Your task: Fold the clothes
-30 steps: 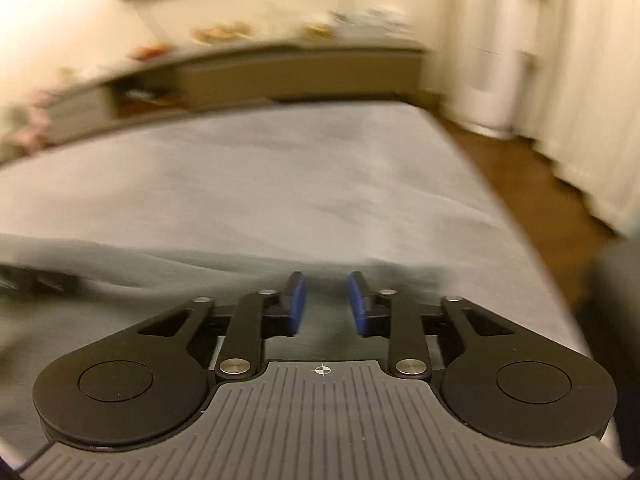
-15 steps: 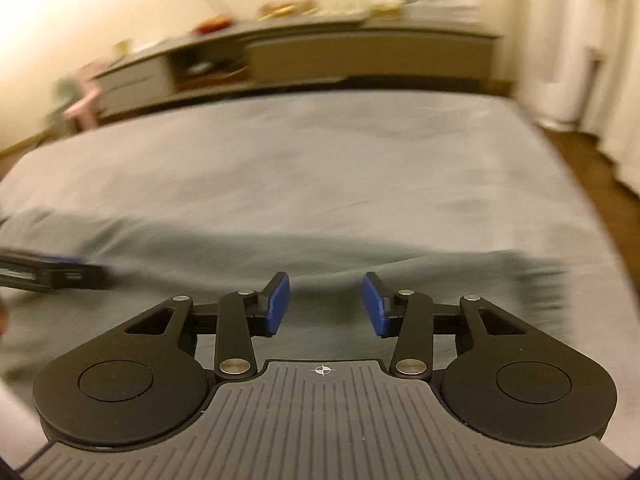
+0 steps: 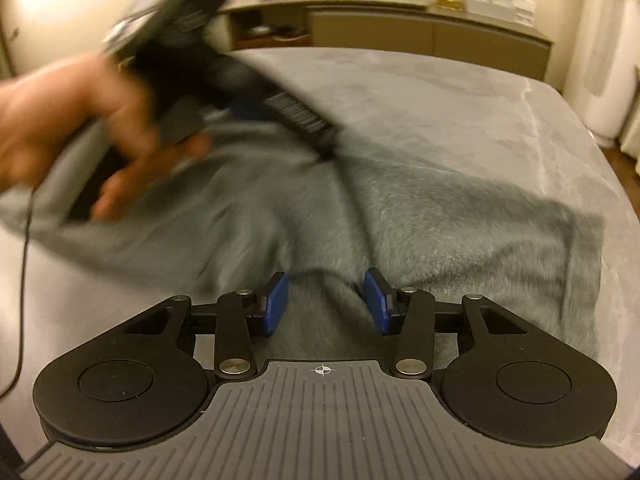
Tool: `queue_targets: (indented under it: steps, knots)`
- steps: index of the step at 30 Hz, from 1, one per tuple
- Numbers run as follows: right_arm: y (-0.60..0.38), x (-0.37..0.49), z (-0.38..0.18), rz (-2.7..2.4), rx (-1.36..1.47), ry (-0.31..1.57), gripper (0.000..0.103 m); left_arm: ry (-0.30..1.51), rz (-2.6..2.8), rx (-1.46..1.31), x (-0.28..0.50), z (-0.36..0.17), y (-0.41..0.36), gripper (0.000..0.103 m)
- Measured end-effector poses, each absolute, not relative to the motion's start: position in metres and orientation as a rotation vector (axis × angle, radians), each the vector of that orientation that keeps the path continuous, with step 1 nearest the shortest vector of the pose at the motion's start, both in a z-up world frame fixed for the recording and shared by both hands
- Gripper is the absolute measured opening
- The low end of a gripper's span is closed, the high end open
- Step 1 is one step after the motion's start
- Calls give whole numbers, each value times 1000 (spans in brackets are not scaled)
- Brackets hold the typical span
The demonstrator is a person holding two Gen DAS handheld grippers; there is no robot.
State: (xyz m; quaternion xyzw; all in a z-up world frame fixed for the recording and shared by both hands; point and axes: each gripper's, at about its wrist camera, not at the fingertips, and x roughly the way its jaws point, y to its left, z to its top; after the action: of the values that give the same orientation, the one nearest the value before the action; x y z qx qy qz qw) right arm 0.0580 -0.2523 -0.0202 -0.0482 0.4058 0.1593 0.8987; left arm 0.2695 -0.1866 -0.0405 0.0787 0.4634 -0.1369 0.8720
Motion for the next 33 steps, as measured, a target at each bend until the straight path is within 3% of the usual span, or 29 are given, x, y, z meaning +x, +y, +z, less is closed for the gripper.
queue_targets:
  steps: [3, 9, 11, 13, 17, 18, 20, 22, 25, 27, 30, 33]
  knots:
    - [-251, 53, -19, 339, -140, 843, 48, 993, -307, 68, 272, -32, -184, 81]
    - [-321, 65, -10, 265, 90, 791, 45, 1004, -451, 26, 232, -31, -178, 81]
    - [-338, 73, -20, 210, 66, 802, 42, 994, -471, 72, 218, -38, -179, 86]
    - [-355, 82, -31, 155, 41, 813, 11, 987, -489, 144, 199, -40, -184, 87]
    - [-383, 97, -33, -78, -42, 772, 11, 1006, -607, 189, 156, -34, -191, 86]
    - [-383, 99, -33, -112, -57, 772, 13, 1005, -611, 188, 147, -31, -189, 80]
    - [-373, 101, -30, -164, -125, 775, 24, 952, -578, 135, 136, -21, -175, 78]
    - [-359, 92, -19, -165, -162, 719, 42, 931, -531, 76, 133, -18, -154, 80]
    - [-347, 84, -3, -4, -39, 689, 50, 984, -481, 12, 128, -29, -118, 80]
    - [-343, 90, -15, 110, 9, 782, 55, 996, -456, 0, 115, -36, -95, 81]
    - [-347, 97, -27, -34, -134, 792, 78, 986, -407, -20, 87, -33, -55, 82]
    - [-358, 101, -24, -147, -143, 801, 75, 981, -327, -75, 68, -31, 9, 82]
